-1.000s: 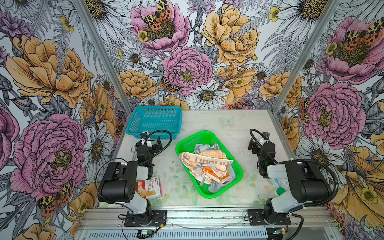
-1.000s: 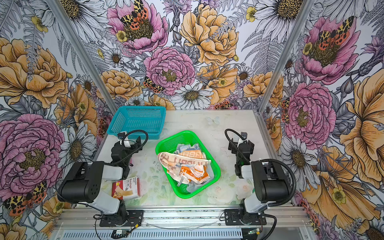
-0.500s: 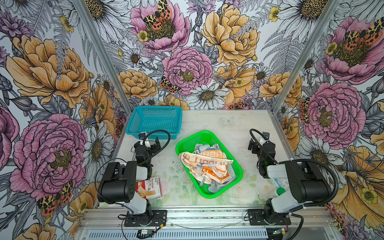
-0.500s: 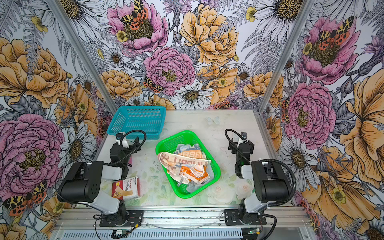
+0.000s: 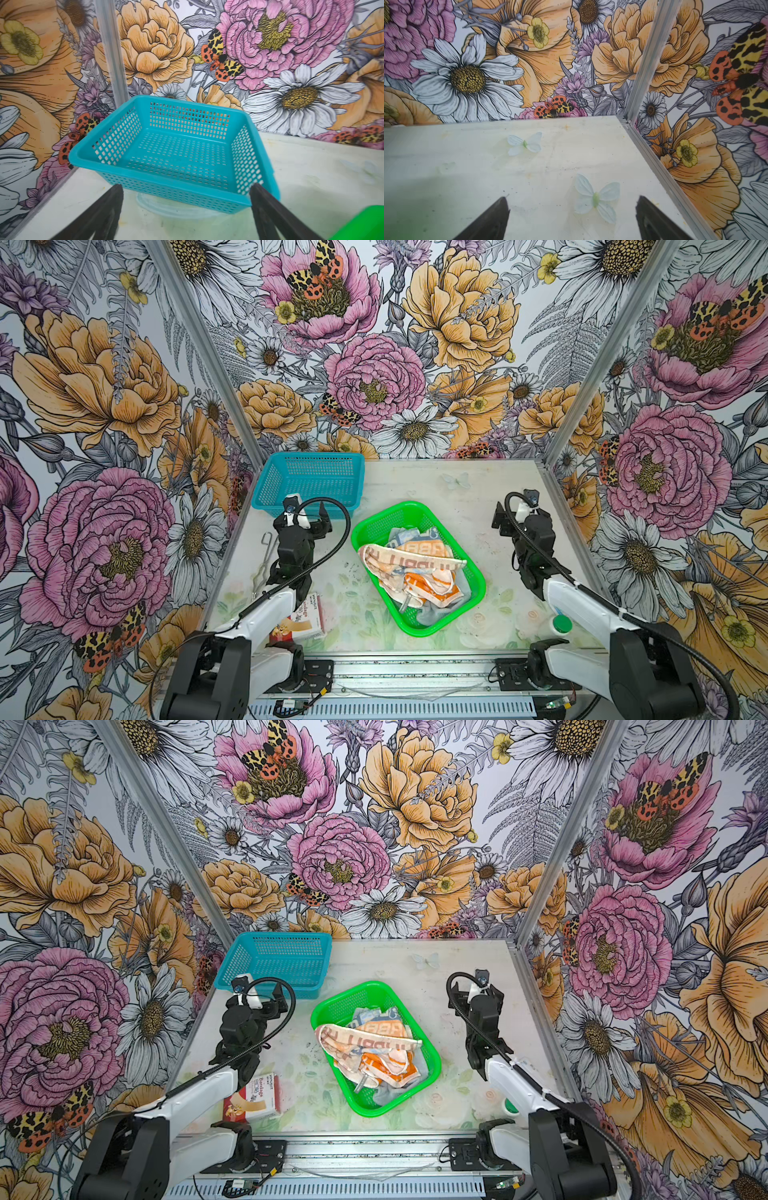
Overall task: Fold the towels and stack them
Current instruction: 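Reach the right gripper to the green basket while the left arm moves forward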
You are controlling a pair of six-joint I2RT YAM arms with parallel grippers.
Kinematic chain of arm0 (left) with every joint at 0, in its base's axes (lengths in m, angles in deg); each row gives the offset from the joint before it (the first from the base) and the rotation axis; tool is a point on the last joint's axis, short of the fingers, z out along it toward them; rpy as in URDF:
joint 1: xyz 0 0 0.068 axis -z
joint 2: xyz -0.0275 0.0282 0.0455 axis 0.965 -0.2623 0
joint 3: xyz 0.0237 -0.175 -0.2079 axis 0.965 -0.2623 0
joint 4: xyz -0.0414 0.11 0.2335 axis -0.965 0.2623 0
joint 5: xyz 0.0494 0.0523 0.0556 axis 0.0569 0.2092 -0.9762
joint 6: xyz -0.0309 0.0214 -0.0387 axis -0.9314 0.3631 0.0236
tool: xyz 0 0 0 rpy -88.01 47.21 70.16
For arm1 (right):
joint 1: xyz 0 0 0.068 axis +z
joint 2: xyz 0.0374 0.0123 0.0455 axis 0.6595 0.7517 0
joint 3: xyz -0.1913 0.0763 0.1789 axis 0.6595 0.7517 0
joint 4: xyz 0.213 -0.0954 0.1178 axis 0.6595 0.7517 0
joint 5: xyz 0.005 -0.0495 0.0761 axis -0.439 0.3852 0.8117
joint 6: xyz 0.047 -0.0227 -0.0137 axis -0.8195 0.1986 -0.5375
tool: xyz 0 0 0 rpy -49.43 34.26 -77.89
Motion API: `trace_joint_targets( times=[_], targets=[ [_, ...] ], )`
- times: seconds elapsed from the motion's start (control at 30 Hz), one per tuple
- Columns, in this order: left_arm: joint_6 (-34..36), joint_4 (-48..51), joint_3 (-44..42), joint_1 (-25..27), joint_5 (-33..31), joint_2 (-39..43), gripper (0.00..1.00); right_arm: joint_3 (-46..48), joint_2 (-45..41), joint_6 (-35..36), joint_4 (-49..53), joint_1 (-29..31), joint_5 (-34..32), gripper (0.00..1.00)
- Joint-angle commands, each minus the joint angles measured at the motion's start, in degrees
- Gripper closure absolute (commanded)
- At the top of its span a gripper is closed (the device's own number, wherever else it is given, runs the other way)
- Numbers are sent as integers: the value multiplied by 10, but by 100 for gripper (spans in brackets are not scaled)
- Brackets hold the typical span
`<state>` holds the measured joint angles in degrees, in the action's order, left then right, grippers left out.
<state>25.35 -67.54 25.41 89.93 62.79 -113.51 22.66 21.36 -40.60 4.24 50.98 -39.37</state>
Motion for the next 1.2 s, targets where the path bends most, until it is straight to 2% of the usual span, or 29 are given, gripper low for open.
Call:
trace_joint_targets(
  times=[0.0,0.07,0.13,0.17,0.23,0.3,0.4,0.5,0.57,0.6,0.7,0.77,0.93,1.17],
  targets=[
    [-112,299,63,103,-71,51,4,-79,-38,-74,268,39,49,12],
    [-204,416,92,161,-44,73,10,-101,-53,-94,335,87,54,19],
    [-255,495,107,213,-34,90,13,-122,-63,-119,398,124,65,35],
    [-280,540,116,243,-56,100,14,-130,-67,-132,419,145,94,42],
    [-319,608,131,280,-66,115,16,-133,-68,-151,423,201,140,44],
    [-362,674,149,287,-44,122,16,-154,-47,-168,438,277,135,44],
    [-391,728,169,281,27,131,15,-191,3,-187,455,399,109,44],
    [-402,770,185,273,80,153,3,-226,68,-204,462,494,91,47],
    [-401,783,183,261,85,188,1,-246,105,-209,467,545,63,47],
    [-397,783,178,246,86,202,1,-250,118,-214,467,558,52,47],
    [-381,786,166,183,159,229,2,-267,159,-223,467,579,52,48],
    [-375,792,165,158,174,241,3,-276,180,-226,467,591,57,49],
    [-374,826,175,152,138,257,3,-277,216,-253,468,617,52,50],
    [-372,826,183,152,137,260,3,-308,273,-278,504,657,18,52]
  ],
)
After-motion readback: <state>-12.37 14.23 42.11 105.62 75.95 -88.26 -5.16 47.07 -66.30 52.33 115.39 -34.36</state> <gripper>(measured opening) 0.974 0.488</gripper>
